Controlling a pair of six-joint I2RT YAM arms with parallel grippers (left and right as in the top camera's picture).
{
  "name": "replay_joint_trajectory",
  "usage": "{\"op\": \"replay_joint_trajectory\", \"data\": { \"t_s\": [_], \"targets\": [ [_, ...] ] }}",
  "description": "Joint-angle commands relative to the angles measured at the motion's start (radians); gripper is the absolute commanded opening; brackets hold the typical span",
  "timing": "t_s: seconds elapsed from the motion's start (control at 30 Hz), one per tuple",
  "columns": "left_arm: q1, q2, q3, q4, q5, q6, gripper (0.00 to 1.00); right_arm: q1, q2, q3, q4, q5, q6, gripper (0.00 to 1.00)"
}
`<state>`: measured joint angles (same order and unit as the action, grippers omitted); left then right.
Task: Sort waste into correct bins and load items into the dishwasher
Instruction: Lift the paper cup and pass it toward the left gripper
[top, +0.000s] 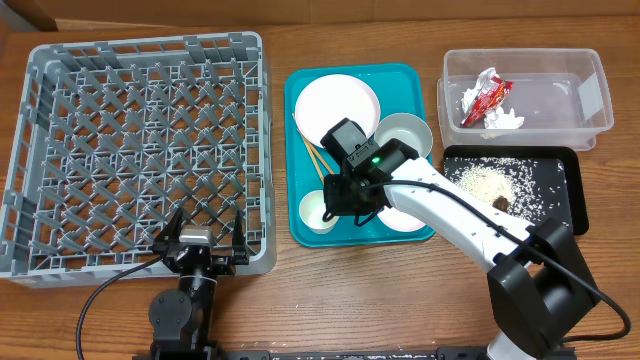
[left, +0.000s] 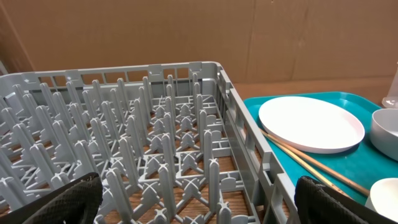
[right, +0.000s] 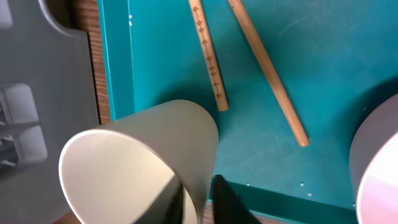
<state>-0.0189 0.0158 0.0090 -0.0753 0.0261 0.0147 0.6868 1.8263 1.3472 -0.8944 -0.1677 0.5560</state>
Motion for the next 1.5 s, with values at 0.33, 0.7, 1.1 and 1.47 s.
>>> {"op": "replay_joint_trajectory", "data": {
  "t_s": [0.33,0.7,1.1,1.47],
  "targets": [
    [0.006,-0.003,-0.004,0.034,-0.007,-0.053,1.0,-0.009,0.019,0.005,-0.017,-0.036,0.002,0.04],
    [0.006,0.004,0.247,-0.148,-0.007,-0.229,1.0,-0.093,-0.139,0.148,-0.163,-0.075,-0.018,0.04],
    [0.006,0.258,0.667,-0.394,0.1,-0.457,1.0,-0.226,-0.246,0.153,-0.159,-0.273,-0.094,0.04],
    [0.006,0.747,0.951,-0.435,0.562,-0.498,1.0,-0.277,-0.261,0.153,-0.068,-0.496,-0.136,0.04]
  ]
}}
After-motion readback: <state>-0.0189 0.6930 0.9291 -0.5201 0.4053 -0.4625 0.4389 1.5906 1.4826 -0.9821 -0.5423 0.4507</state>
